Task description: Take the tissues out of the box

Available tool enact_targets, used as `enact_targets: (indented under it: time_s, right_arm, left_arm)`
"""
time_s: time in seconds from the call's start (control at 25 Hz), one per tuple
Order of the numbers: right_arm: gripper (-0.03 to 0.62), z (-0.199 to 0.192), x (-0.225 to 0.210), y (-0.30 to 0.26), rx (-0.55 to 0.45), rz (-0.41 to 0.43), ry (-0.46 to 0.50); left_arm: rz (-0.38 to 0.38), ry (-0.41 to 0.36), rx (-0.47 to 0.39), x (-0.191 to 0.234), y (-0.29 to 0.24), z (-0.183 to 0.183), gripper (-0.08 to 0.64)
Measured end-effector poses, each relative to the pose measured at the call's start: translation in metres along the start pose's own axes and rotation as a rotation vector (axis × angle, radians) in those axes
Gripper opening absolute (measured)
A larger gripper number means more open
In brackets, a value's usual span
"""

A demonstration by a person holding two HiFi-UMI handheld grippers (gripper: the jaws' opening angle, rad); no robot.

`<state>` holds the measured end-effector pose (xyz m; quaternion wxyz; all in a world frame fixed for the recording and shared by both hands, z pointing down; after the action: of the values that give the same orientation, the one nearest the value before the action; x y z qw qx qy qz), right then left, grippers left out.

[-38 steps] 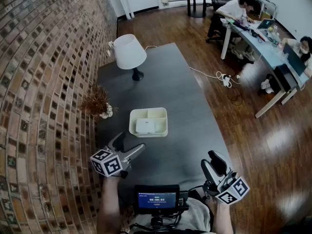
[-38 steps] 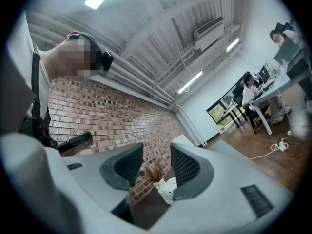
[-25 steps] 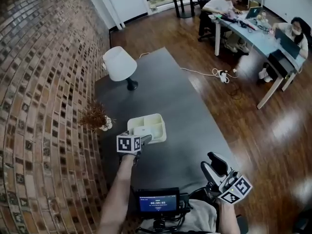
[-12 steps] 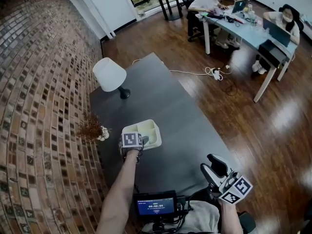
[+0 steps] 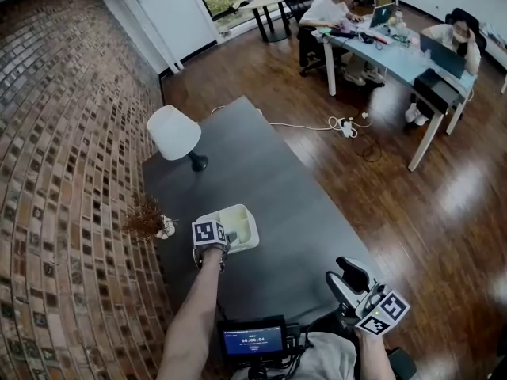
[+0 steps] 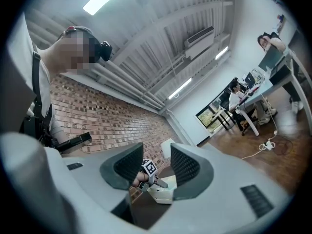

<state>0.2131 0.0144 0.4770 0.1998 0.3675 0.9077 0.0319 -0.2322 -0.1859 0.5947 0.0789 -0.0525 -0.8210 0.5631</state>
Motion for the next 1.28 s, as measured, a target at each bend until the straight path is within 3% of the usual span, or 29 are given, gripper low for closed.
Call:
enact_targets:
  time_s: [0.2,0.6,0.84,1.0,1.28]
  right_arm:
    - [0.187,-0.001,0.002,-0.004,0.006,0.015,-0.007]
    - [0.176,-0.002,0.005,-0.012,0.007,0.039,-0.007]
    - [0.176,0.003,0.004,-0.020,0.020,0.068,0.000]
    - [0.173,0.001,0.014,-0.030,0.036,0.094,0.001]
    - [0.173,0.009,0.026,-0.055,0.062,0.180,0.026]
  left_arm:
    - [-0.050,0.059,-0.023,0.001,0.004,-0.002,0.440]
    - [-0.267,0.263,-0.080,0.010,0.020,-0.006,0.436]
    - [-0.419,0.315,-0.209,0.031,0.067,-0.018,0.436]
    - [-0.592,0.361,-0.347,0.043,0.119,-0.031,0.436]
    - [-1.078,0.479,-0.618,0.050,0.195,-0.067,0.436]
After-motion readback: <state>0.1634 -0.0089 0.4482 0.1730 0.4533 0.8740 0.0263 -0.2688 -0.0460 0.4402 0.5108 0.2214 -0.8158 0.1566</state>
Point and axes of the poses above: the fingertips, and each gripper's own axes: y backward along the fingers, x to its left, z out of its top, the point moved 10 cm from there along y, backward along the fingers, and after that the axes turned 10 degrees about y, right-handed, at the moved point
